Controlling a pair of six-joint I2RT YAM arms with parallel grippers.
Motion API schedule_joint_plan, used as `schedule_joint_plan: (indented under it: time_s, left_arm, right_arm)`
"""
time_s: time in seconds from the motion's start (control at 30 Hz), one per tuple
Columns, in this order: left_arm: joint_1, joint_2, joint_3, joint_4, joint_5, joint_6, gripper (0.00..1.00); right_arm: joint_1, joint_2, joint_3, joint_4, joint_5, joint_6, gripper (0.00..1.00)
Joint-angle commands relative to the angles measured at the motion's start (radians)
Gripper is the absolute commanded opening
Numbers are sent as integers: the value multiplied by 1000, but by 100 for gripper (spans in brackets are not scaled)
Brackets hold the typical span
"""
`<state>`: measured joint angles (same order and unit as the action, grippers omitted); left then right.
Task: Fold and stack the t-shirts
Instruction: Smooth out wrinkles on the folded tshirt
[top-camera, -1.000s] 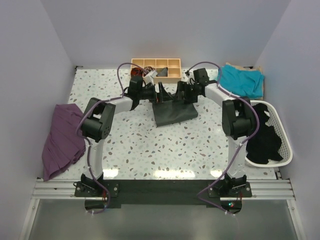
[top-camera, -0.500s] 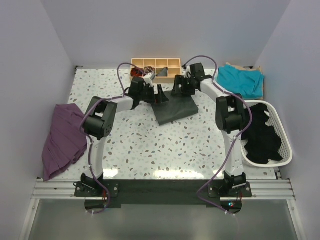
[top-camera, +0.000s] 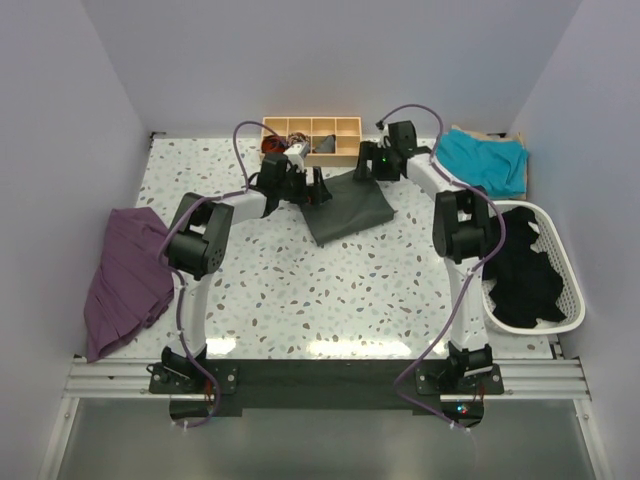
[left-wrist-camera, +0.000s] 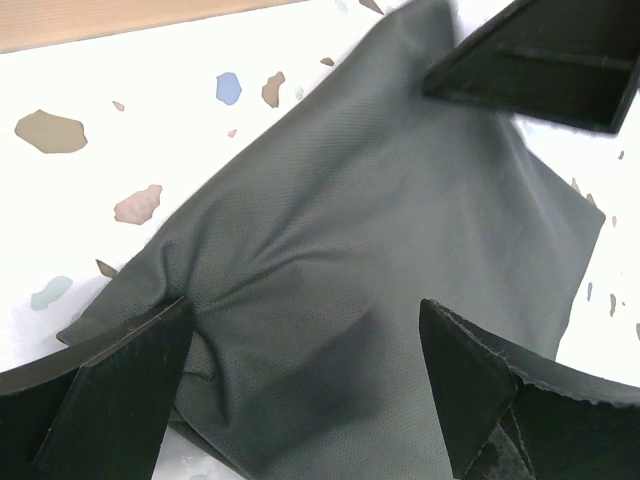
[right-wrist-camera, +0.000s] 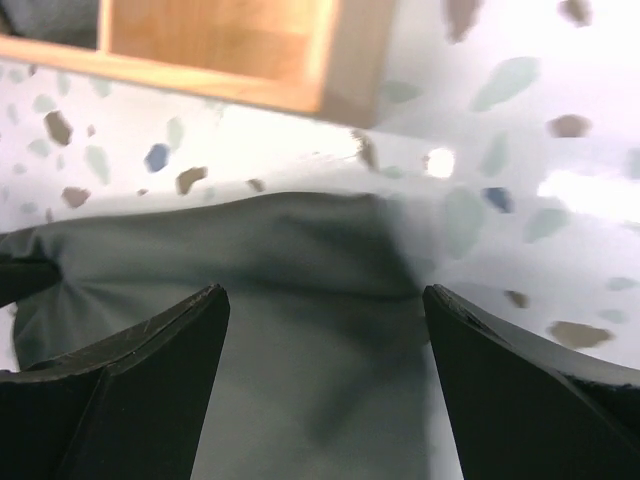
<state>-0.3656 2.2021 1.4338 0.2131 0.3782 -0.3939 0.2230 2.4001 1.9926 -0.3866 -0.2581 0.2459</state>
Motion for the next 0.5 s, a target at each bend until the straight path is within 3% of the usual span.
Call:
schedule_joint_plan:
  time_s: [0.0,0.17,0.47]
  left_arm:
    - [24,4,-1,-49,-55,50,100]
    - [22,-22,-10,-20,-12,47,100]
    - [22,-237,-70,-7,-53,27,100]
  right_arm:
    - [-54,-7,-3,81,98,-11,83]
    - [-62,-16,25,55,89,-34,84]
    - [-62,-160,-161,57,7,-46,85]
